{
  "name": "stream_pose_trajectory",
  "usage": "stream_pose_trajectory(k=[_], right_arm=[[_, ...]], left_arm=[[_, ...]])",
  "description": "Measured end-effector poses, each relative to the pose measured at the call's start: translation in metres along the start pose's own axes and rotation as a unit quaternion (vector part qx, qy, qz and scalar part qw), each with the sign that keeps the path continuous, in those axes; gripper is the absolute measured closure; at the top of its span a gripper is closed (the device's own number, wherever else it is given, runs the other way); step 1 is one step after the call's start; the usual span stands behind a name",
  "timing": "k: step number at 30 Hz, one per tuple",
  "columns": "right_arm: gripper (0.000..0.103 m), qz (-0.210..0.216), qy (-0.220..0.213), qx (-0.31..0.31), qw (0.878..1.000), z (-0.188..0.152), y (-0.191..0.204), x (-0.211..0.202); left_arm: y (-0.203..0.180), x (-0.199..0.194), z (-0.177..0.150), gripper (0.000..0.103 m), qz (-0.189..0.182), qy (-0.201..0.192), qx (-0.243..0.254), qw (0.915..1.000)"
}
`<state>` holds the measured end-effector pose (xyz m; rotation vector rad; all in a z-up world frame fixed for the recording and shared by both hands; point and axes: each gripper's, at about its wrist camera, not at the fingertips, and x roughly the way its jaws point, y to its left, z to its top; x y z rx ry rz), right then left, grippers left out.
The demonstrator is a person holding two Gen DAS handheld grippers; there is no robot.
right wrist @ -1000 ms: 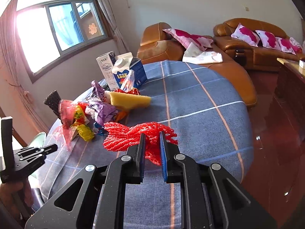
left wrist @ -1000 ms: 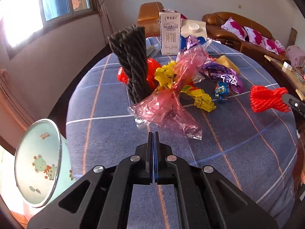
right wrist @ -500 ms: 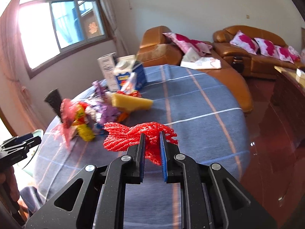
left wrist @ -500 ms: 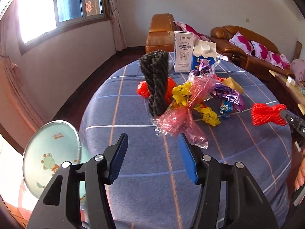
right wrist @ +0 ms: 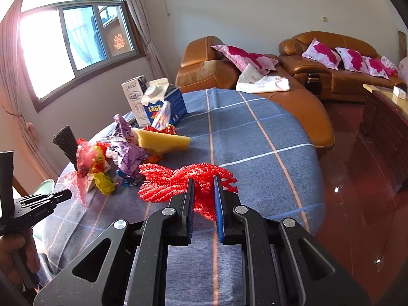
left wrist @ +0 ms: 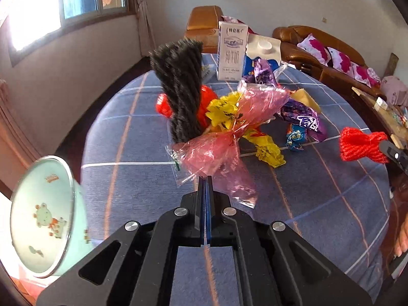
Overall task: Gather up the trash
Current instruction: 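Carry the pink bag and red net over the bin with both tools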
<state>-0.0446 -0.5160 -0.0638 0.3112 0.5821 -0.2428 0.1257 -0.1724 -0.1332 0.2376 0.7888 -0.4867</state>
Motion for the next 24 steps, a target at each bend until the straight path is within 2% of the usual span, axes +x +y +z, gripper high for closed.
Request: stream_pose_trajectory(k=[5, 11, 17, 24], right_arm=[[0.088, 0.016, -0.009, -0.015, 1.0, 0.004, 0.022, -0.008], [0.088, 0.05, -0.006, -0.046, 0.998, -0.001, 0.066, -0.006], [0.088, 0.079, 0.0, -0.077, 0.994, -0.005, 0.111, 0.005], [0.088, 0.109, -0.007, -0.12, 0.987, 0.0, 0.163, 0.011]], left_arm=[[0.019, -0.043, -0.01, 0.103, 0.033, -0.03, 0.009, 0.9989], [0.047, -0.081, -0.031, 0.103, 0.06, -0.044, 0.009, 0.9972], [0.075, -0.104, -0.05, 0.103, 0.105, -0.052, 0.009, 0.993], [0.11, -0.113, -0.057, 0.103, 0.158, -0.053, -0.004, 0.986]])
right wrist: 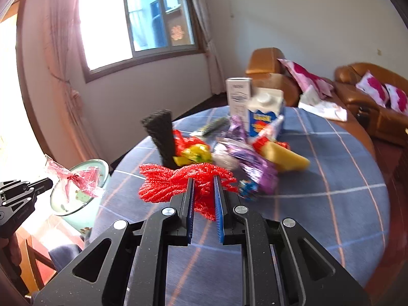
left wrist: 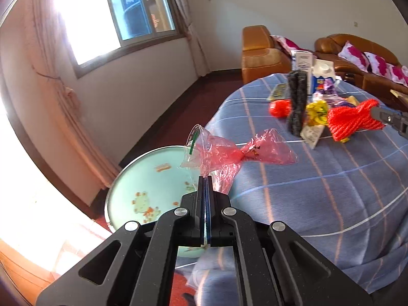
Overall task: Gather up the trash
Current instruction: 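Carry the pink bag and red net over the bin with both tools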
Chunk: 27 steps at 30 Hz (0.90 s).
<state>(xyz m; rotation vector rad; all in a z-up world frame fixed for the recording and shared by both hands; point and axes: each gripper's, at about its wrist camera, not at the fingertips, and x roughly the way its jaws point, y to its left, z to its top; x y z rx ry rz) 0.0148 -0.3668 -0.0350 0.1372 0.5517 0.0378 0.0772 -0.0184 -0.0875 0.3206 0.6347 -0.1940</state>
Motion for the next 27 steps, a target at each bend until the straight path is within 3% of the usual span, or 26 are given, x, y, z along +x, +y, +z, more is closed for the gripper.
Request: stream_pose_trajectory(k=[27], right_arm=[[0.088, 0.077, 0.024, -0.091, 0.993, 0.033, 0.117, 0.07]], left_arm=[[0.095, 0.023, -0.015, 0.103, 0.104, 0.037, -0.068, 0.9916]])
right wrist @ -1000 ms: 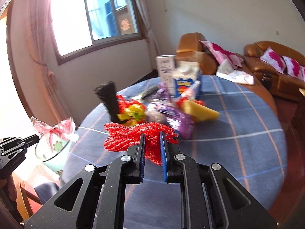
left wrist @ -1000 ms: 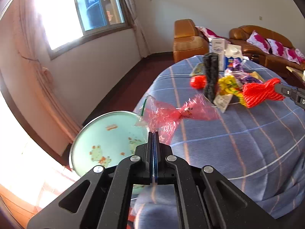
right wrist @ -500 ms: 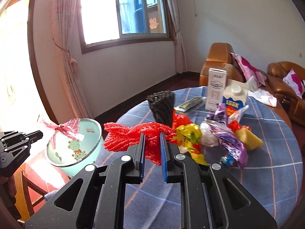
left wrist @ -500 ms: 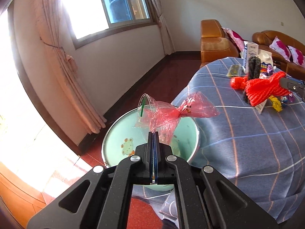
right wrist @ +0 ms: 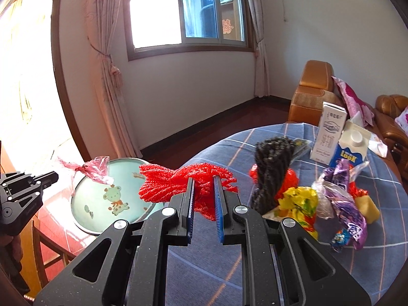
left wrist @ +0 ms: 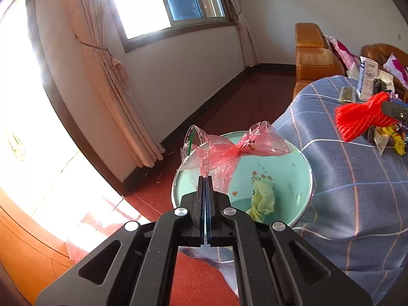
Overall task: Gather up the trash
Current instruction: 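Carry the pink bag and red net over the bin with both tools, then open both tools to drop the pink bag and red net into the bin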
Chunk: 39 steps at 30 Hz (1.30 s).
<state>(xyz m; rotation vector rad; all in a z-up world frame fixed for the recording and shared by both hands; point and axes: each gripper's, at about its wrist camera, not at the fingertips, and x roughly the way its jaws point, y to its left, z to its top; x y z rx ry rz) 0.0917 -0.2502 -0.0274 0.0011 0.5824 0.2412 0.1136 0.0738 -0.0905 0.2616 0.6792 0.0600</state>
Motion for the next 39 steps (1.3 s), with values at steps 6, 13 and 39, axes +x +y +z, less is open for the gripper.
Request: stream_pose_trajectory(k=[6, 13, 39], right_arm=[[0.088, 0.01, 0.01, -0.016, 1.0, 0.008, 0.017, 0.021], [0.088, 0.016, 0.02, -0.031, 0.999, 0.013, 0.031, 0.038], [0.065, 0.048, 0.049, -0.067, 0.995, 0.01, 0.073, 0.072]], left_arm=[[0.013, 0.012, -0.003, 0.103, 0.02, 0.013, -0.005, 0.9997], [0.023, 0.022, -0.005, 0.103, 0.027, 0.021, -0.013, 0.9993], [0.019, 0.04, -0.015, 0.069, -0.006, 0.044, -0.027, 0.9987]])
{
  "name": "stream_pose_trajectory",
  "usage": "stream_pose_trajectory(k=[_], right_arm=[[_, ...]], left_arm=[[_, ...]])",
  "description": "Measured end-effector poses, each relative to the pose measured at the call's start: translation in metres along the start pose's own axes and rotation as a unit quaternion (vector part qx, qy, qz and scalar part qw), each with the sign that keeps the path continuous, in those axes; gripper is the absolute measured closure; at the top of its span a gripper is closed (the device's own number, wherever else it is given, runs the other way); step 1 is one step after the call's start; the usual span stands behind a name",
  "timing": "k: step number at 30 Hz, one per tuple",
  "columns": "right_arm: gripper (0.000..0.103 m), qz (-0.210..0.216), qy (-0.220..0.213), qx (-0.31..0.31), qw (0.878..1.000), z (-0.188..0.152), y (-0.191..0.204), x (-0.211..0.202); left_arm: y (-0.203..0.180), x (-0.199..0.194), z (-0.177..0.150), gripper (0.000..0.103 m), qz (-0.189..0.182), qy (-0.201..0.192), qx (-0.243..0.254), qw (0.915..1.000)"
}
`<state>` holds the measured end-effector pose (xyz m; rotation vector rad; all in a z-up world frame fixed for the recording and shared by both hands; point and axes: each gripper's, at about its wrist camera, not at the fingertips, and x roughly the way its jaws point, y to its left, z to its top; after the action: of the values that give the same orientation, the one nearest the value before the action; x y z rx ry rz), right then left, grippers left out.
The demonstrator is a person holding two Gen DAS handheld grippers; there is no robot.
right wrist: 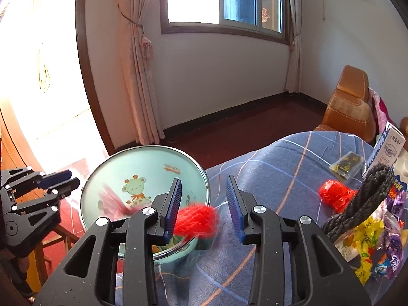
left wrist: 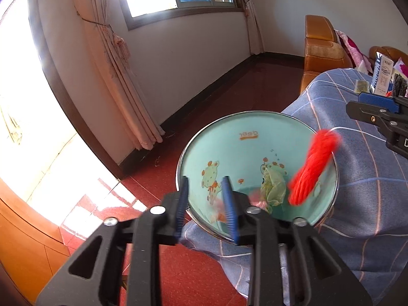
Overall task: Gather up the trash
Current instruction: 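Open both tools to drop the pink bag and red net into the bin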
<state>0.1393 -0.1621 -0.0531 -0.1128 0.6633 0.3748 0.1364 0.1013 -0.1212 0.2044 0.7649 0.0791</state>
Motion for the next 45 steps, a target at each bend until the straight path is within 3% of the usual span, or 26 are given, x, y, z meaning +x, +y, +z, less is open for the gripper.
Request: stream_pose_trajectory(k=[7, 12, 18, 23, 29, 35, 39, 45], right_arm=[[0.063, -0.015, -0.001, 0.022, 1.0, -0.012, -0.017, -0.013], [0.061, -0.042, -0.013, 0.034, 0.998, -0.03, -0.042, -0.048], [0.057, -0.098, -0.021, 0.077, 0.992, -0.066, -0.098, -0.101], [0.055, -0.154, -0.025, 0.142, 0.978, -0.09, -0.159, -0.133], [0.052, -0.178, -0.045, 0.162, 0.97, -0.075, -0.197, -0.131], [0.047, -0.181, -0.053, 0.172, 0.967, -0.062, -0.215, -0.117], [0.043, -0.183, -0.05, 0.182, 0.965, -0.066, -0.222, -0.113], [0.041, -0.175, -0.053, 0.174, 0.968, -0.054, -0.221, -0.107]], left_arm=[[-0.002, 0.001, -0.002, 0.058, 0.002, 0.002, -0.006, 1.0], [-0.011, 0.0, -0.004, 0.049, -0.007, 0.004, -0.003, 1.0], [-0.037, -0.001, -0.011, 0.048, -0.03, 0.01, 0.019, 0.9993], [-0.064, -0.006, -0.014, 0.047, -0.052, 0.011, 0.045, 0.9976], [-0.081, -0.015, -0.005, 0.033, -0.045, -0.012, 0.055, 0.9974], [-0.071, -0.01, 0.023, 0.03, -0.021, -0.03, 0.034, 0.9987], [-0.068, -0.008, 0.034, 0.02, -0.022, -0.036, 0.022, 0.9989], [-0.068, -0.005, 0.034, 0.019, -0.025, -0.03, 0.016, 0.9991]])
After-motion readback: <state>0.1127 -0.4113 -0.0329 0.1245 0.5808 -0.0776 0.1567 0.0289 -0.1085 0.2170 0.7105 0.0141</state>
